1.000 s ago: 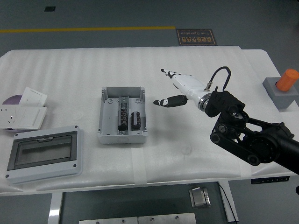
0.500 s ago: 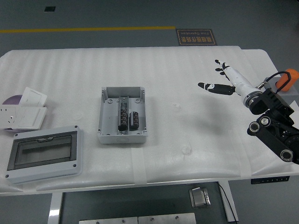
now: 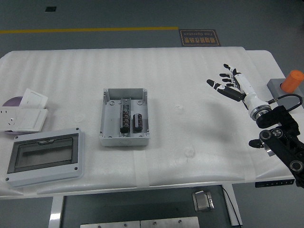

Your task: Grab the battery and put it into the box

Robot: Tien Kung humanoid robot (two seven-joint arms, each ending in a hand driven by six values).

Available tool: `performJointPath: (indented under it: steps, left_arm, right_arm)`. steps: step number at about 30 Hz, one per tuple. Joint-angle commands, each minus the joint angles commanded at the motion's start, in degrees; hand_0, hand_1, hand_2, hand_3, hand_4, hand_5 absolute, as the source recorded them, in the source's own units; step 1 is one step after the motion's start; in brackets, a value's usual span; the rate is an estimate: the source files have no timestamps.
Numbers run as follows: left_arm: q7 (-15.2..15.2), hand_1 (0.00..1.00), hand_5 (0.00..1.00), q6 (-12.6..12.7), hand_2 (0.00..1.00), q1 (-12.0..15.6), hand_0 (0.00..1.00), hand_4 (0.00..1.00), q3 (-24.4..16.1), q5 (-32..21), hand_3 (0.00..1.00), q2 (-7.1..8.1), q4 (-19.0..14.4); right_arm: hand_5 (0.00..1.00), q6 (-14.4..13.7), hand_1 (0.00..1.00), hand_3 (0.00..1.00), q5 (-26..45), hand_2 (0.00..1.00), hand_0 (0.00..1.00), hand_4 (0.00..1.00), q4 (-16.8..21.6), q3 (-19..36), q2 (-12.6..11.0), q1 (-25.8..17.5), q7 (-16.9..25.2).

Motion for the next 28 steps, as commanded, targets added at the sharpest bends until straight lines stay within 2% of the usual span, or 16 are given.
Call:
performJointPath:
  steps: [6,12,18,28]
  left_arm:
    - [0.1,0.704,0.402,0.1,0.555,0.5,0.688,0.584,0.0,-0.1,0.561,-0.4,0.0]
    - [0.1,0.704,0.401,0.2,0.556,0.4,0.688,0.589,-0.1,0.0,0.56,-0.16,0.0]
    - [0.0,0.704,0.395,0.3,0.56,0.4,0.688,0.59,0.2,-0.1,0.56,0.12,0.1]
    - [0.2,0.704,0.398,0.4,0.563,0.2,0.688,0.594,0.2,0.1,0.561,-0.2,0.1]
  right_arm:
    - [0.606,-1.7,0.79,0.955,5.5,0.817,0.789,0.949,0.0,-1.4,1.1,-1.9,5.8]
    - [0.597,-1.2,0.778,0.945,11.4,0.816,0.778,0.942,1.6,-0.6,2.1,-4.1,9.9]
    - [0.596,0.9,0.768,0.961,15.1,0.826,0.772,0.94,2.0,-0.1,2.0,-4.8,11.3]
    - [0.59,4.4,0.764,0.937,16.5,0.817,0.768,0.936,2.3,1.5,1.9,-5.2,11.7]
